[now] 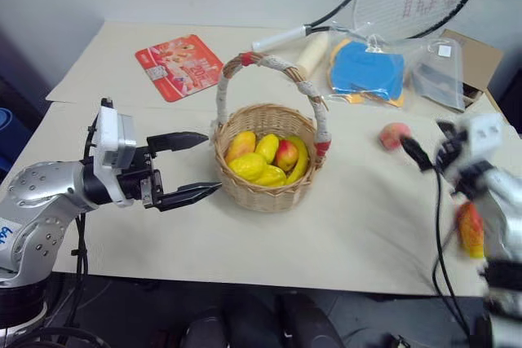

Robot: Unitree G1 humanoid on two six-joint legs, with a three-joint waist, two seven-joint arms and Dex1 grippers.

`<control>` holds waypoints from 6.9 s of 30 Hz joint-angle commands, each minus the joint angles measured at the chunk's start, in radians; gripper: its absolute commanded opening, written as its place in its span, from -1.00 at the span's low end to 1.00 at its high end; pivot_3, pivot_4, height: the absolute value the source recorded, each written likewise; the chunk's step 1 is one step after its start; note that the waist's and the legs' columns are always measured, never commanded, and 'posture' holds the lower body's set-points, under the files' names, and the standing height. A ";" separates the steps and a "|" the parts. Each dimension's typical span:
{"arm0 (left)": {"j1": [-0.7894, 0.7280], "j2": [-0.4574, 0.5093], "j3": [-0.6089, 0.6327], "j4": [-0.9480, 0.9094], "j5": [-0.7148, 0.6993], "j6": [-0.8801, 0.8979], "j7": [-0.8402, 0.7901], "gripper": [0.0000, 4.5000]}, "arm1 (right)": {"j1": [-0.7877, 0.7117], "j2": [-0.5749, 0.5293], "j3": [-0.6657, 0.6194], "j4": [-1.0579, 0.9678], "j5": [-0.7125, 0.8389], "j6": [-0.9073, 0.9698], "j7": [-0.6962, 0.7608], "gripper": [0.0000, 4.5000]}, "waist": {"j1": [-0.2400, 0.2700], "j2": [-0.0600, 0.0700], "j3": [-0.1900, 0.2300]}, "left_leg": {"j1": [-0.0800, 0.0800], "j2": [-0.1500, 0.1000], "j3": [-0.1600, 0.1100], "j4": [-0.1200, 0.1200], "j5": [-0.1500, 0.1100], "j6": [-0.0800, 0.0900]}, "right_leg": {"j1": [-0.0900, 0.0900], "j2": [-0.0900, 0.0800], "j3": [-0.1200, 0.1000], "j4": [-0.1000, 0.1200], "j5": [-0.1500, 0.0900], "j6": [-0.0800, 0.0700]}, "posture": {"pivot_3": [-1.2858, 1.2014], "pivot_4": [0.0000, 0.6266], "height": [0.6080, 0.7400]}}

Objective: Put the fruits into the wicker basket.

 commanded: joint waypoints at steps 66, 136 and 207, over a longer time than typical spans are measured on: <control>0.333 -0.059 0.118 -0.090 0.055 -0.091 0.005 1.00 | 0.049 0.107 0.403 -0.734 0.247 0.113 0.346 0.99 | 0.003 -0.003 -0.001 | -0.017 0.007 -0.007 0.011 -0.002 0.000 | -0.015 0.007 0.000 0.003 0.004 -0.003 | 0.03 -0.52 1.00; 0.175 -0.083 -0.124 -0.039 0.158 -0.161 -0.151 1.00 | 0.805 -0.191 -0.395 -0.429 0.319 0.359 0.186 0.01 | 0.025 0.001 -0.005 | 0.004 0.001 -0.002 -0.002 -0.004 0.000 | 0.004 0.012 0.020 -0.004 0.002 0.002 | 0.03 -0.52 1.00; 0.304 -0.102 0.072 -0.123 0.063 -0.088 0.065 1.00 | -0.027 -0.045 0.157 -0.371 0.337 0.086 0.691 -0.93 | 0.005 -0.007 0.001 | -0.014 0.003 -0.003 0.012 -0.006 0.003 | -0.015 0.011 0.021 0.002 0.006 0.003 | 0.03 -0.52 1.00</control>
